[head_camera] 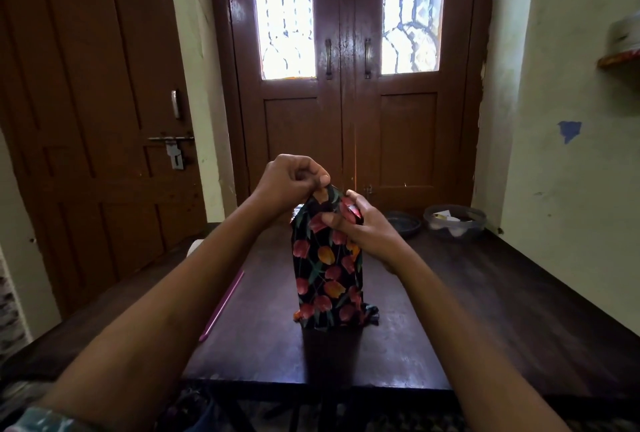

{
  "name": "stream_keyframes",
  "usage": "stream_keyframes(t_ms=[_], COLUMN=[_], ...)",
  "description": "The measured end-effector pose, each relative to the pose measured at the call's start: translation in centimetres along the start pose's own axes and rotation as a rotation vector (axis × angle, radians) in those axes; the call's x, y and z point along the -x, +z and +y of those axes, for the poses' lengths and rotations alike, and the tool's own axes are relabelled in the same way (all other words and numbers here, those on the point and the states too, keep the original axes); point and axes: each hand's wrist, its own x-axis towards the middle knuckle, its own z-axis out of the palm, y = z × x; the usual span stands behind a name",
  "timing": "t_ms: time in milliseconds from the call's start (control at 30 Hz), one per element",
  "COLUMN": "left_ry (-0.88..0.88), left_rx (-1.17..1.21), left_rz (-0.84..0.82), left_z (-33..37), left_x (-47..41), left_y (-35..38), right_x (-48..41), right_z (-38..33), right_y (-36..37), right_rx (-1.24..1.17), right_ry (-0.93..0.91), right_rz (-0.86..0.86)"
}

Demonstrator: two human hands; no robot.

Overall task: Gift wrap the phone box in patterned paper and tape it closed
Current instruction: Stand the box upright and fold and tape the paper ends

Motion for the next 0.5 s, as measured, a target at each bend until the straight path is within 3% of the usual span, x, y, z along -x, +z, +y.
stream_keyframes(t_ms=[200,367,500], left_ry=[-0.032,0.002,-0.139], left_rx=[-0.110,-0.277,-0.257], left_rz=[0.065,-0.002,-0.082], left_z=[-1.4,-0.8,-0.8], left_x=[0.4,-0.4,-1.1], left_y=[1.6,2.2,2.4], right_x=[0.3,0.3,0.5], right_z=[0.9,1.5,1.5], right_y=[0.6,0.4,0.3], right_rx=[0.068,0.018,0.058], right_ry=[-0.088,-0.081,-0.060], right_rz=[0.067,0.085,0.077])
